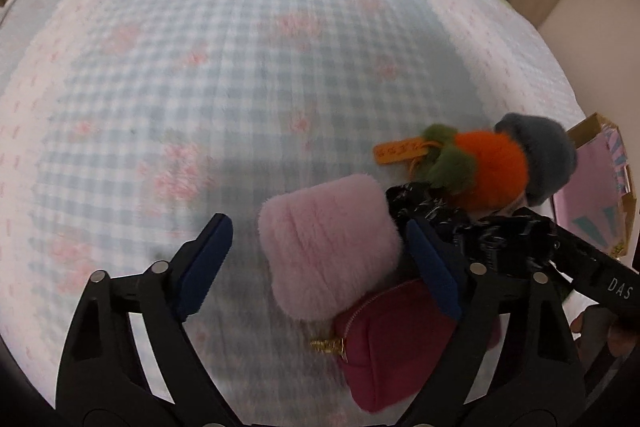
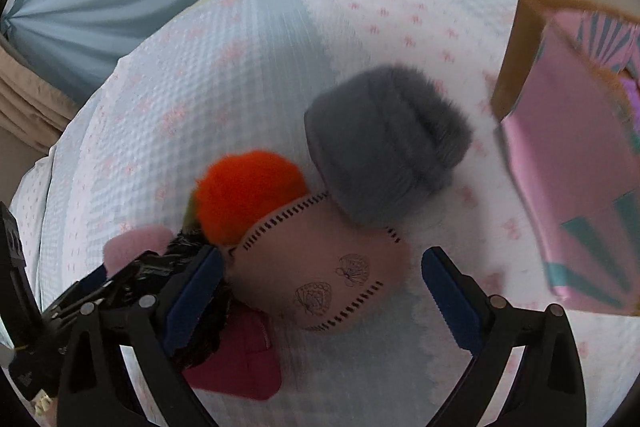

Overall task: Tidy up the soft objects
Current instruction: 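Grasp the pink fluffy pouch with the left tool while the right tool grasps the pink mask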

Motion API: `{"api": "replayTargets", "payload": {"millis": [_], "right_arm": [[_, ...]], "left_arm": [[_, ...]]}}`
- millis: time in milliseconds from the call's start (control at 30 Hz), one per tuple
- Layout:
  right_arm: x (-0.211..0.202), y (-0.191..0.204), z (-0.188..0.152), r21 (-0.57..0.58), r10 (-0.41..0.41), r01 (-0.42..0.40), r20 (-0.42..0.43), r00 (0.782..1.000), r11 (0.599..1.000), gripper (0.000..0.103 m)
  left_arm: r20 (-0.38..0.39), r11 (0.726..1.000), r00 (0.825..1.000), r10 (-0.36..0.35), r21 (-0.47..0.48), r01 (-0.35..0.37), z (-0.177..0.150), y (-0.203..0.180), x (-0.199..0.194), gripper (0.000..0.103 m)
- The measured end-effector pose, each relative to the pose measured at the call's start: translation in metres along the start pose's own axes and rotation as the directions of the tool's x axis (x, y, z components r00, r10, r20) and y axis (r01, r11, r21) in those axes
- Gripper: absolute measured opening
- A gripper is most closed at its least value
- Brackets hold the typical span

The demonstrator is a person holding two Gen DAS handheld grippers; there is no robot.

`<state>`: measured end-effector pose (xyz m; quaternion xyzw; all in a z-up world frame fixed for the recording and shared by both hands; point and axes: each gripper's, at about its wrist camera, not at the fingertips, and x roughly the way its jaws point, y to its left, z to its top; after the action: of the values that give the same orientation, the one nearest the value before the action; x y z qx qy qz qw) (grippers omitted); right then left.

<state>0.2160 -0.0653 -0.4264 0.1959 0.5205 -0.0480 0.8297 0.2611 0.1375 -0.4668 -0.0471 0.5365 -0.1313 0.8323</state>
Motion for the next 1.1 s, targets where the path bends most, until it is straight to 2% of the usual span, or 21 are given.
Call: {"api": "replayTargets", "payload": {"millis": [33, 67, 133, 200, 333, 433, 600, 1100], "right_arm": [[0.004, 0.000, -0.001, 0.004, 0.013, -0.013, -0.009, 1.000, 1.000, 0.085], [0.008, 0.000, -0.003, 0.006, 0.019, -0.019, -0.019, 1.000, 1.000, 0.082], [0.014, 0.001, -0.006, 0.009, 0.025, -0.024, -0.032, 0.999, 1.000, 0.072], [0.014, 0.000, -0.008, 0.005, 0.026, -0.026, -0.025, 0.999, 1.000, 0.064], [0.015, 0.005, -0.007, -0.014, 0.032, -0.033, -0.037, 0.999, 0.999, 0.044], [0.014, 0.012, -0.010, -0.034, 0.026, -0.028, -0.035, 0.999, 0.999, 0.035], [0.011, 0.014, -0.013, -0.024, 0.034, -0.034, -0.023, 0.999, 0.999, 0.029], [-0.035, 0.020, -0.007, -0.022, 0.034, -0.033, 0.048, 0.998, 0.999, 0.027]], "left_arm": [[-0.005, 1.000, 1.000, -0.002, 0.001, 0.002, -0.001, 0.001, 0.004, 0.079], [-0.010, 1.000, 1.000, -0.006, 0.003, 0.006, -0.002, 0.000, 0.007, 0.074], [-0.016, 1.000, 1.000, -0.005, 0.011, 0.005, -0.004, -0.003, 0.013, 0.072], [-0.007, 0.999, 1.000, 0.003, 0.033, -0.002, -0.004, -0.006, 0.013, 0.052], [-0.005, 0.998, 1.000, 0.001, 0.061, -0.001, -0.004, -0.013, 0.014, 0.044], [0.005, 0.998, 1.000, 0.002, 0.066, -0.003, -0.003, -0.014, 0.012, 0.038], [0.019, 0.998, 1.000, -0.002, 0.062, 0.000, 0.000, -0.016, 0.004, 0.032], [0.107, 0.999, 0.994, -0.004, 0.048, -0.002, 0.014, -0.012, -0.048, 0.031]]}}
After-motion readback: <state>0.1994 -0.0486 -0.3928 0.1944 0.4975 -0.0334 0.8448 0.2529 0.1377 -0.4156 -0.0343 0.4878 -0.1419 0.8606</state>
